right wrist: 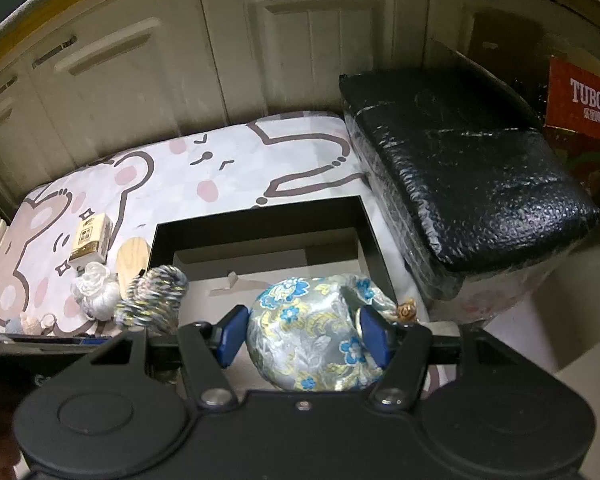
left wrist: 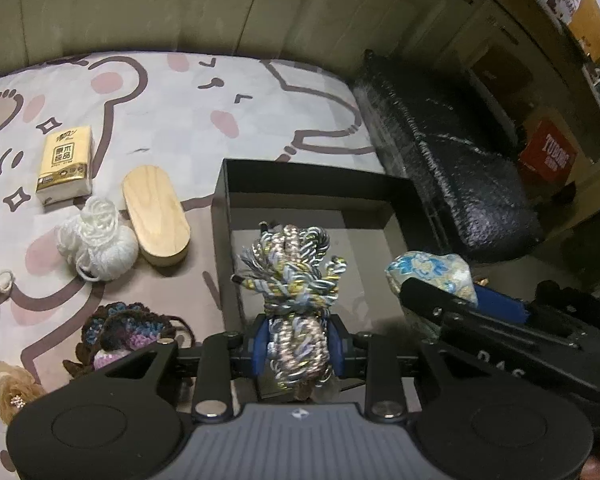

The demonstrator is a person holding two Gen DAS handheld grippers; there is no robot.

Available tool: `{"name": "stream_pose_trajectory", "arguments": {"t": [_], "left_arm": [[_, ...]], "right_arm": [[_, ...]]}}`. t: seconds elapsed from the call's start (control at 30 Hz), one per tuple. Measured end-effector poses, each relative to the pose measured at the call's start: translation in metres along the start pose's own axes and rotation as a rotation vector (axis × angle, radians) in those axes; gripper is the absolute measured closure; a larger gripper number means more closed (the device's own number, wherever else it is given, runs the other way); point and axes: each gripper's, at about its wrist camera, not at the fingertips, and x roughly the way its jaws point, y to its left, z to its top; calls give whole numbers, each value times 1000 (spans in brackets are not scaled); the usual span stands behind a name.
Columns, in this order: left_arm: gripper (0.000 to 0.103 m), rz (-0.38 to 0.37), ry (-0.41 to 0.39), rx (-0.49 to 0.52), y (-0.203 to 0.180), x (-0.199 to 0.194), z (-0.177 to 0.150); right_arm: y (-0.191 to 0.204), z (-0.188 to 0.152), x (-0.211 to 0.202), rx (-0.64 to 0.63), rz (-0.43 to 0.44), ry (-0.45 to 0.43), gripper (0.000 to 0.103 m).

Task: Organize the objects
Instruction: 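Lower the rope toy and floral pouch into the black box and open both grippers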

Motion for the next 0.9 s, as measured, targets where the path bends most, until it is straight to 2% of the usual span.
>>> {"name": "stream_pose_trajectory", "arguments": {"t": [0.1, 0.17, 0.23, 0.5, 0.63, 0.77, 0.9], "left_arm": [[65, 19, -17, 15, 0, -4, 0], [56, 43, -34, 28, 0, -7, 0], [54, 58, -35, 37, 1, -7, 0], [54, 81, 0, 13, 13, -1, 2], [54, 81, -5, -14, 19, -3, 5], [54, 81, -13, -29, 26, -4, 8], [54, 84, -1, -42, 33, 0, 9]], "right_arm": [[0, 0, 0, 3, 0, 2, 41], [0, 0, 2, 12, 4, 6, 41], [1, 0, 4, 16, 7, 14, 41], [12, -1, 19, -31, -13, 38, 41], [28, -7, 31, -161, -64, 41, 41], [41, -17, 51, -287, -116, 94, 41], [40, -19, 64, -263, -92, 162, 42]]}}
